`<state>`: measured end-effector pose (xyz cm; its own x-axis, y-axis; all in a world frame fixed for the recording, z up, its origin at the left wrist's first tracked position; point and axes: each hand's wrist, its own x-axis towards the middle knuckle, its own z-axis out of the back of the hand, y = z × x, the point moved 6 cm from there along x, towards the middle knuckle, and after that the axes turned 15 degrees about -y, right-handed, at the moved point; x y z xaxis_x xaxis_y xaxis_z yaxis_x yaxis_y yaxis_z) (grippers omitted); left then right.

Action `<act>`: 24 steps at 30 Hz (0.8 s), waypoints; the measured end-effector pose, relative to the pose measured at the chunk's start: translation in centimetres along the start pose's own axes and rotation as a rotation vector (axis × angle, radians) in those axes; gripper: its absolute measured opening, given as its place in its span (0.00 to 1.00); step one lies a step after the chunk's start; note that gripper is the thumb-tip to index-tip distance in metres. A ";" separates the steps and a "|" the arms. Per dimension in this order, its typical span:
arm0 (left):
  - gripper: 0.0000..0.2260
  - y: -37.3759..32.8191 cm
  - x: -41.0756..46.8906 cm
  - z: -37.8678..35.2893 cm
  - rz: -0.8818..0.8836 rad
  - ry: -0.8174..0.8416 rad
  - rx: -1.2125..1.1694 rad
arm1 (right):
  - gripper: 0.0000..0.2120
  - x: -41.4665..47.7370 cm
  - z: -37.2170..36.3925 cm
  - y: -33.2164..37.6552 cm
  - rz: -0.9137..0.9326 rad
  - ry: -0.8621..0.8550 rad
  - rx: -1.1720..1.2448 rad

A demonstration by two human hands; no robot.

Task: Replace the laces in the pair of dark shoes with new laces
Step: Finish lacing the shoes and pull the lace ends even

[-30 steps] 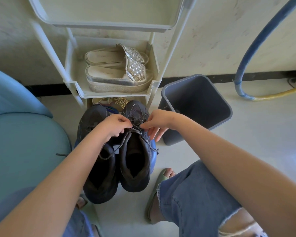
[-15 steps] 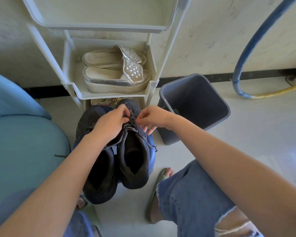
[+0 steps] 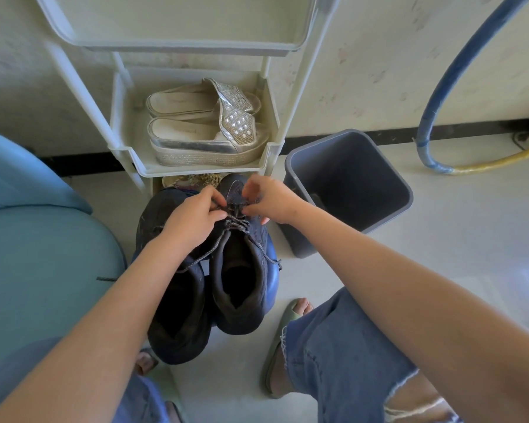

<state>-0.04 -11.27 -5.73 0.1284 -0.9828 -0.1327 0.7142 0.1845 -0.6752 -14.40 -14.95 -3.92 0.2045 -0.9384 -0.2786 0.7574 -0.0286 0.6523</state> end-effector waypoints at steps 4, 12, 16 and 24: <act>0.06 0.5 -0.1 0.2 0.031 0.033 0.076 | 0.03 0.5 -0.5 -0.7 -0.043 0.046 -0.041; 0.03 -0.7 -0.3 0.3 -0.072 -0.004 0.205 | 0.03 0.7 0.1 -1.5 -0.067 0.051 0.000; 0.02 -1.0 -0.5 0.5 -0.143 -0.035 0.228 | 0.05 0.8 -0.4 -1.7 -0.068 0.063 -0.048; 0.03 -0.8 -0.5 0.4 -0.131 -0.010 0.213 | 0.07 0.8 -0.6 -1.6 -0.053 0.059 -0.047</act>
<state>-0.45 -10.89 -4.83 0.0315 -0.9985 -0.0458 0.8538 0.0507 -0.5182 -15.05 -15.49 -5.57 0.1986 -0.9139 -0.3541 0.7963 -0.0602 0.6019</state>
